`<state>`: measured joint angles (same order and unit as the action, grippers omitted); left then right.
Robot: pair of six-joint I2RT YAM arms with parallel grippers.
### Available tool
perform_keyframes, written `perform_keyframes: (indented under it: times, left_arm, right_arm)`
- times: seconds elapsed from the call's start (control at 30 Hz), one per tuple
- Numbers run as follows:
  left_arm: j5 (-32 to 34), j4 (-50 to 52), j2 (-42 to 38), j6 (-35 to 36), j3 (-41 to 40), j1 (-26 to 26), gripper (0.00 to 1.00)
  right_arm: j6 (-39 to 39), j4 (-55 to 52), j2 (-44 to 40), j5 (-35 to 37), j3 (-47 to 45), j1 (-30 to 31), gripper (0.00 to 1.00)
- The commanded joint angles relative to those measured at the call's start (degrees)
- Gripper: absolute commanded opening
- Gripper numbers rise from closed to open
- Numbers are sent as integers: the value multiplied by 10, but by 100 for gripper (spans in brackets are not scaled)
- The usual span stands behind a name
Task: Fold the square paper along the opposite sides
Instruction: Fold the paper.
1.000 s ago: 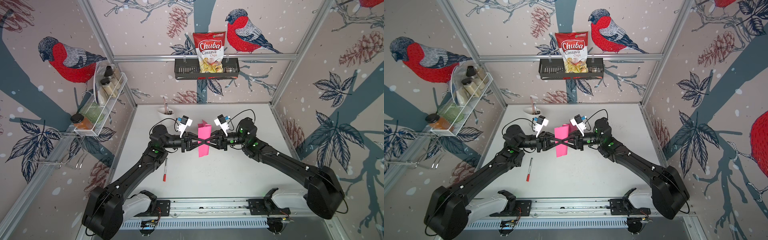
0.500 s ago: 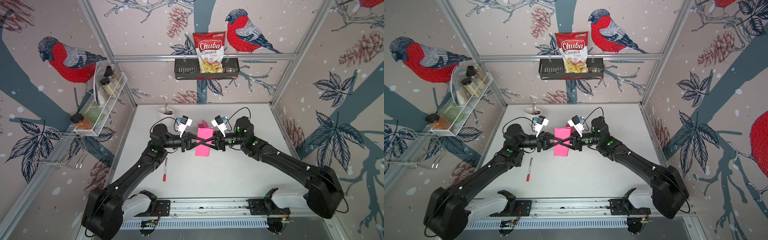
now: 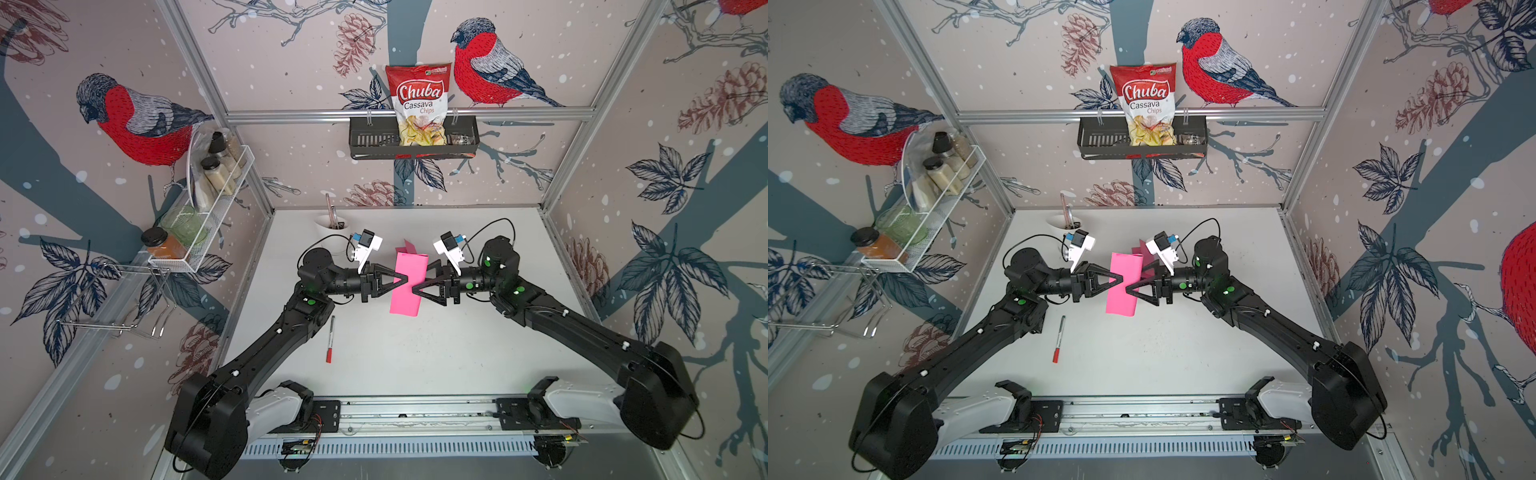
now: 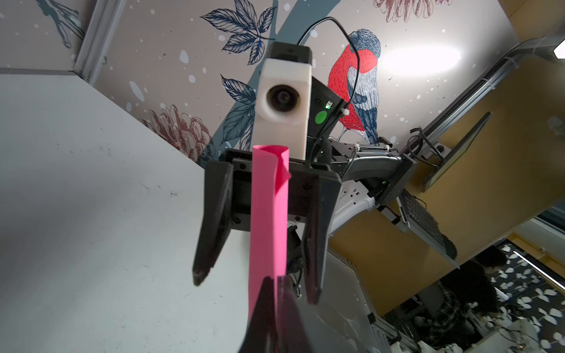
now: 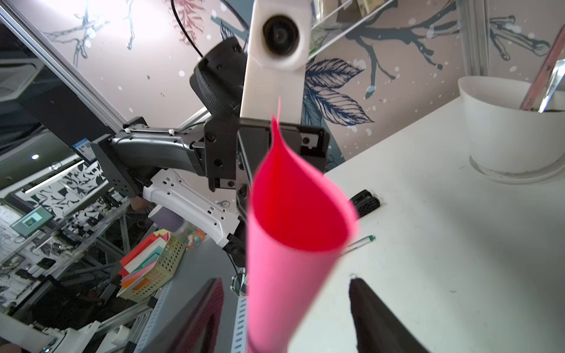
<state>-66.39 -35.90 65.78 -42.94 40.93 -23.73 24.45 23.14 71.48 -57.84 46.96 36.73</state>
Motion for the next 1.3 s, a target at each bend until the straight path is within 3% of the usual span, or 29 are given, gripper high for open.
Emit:
perform_keyframes:
  times: [0.0, 0.23, 0.83, 1.27]
  left_arm:
    - [-3, -100, 5, -57, -5, 1, 0]
    - [-8, -225, 19, -141, -13, 2, 1]
    - [-3, -263, 20, -161, -23, -5, 17]
    - [-2, -252, 16, -153, -27, -5, 21]
  right_arm:
    - [96, 166, -12, -54, -27, -11, 72]
    - [151, 242, -1, -71, -38, -10, 71]
    - [135, 204, 24, -75, -8, 1, 28]
    - [74, 103, 32, -56, 25, 13, 25]
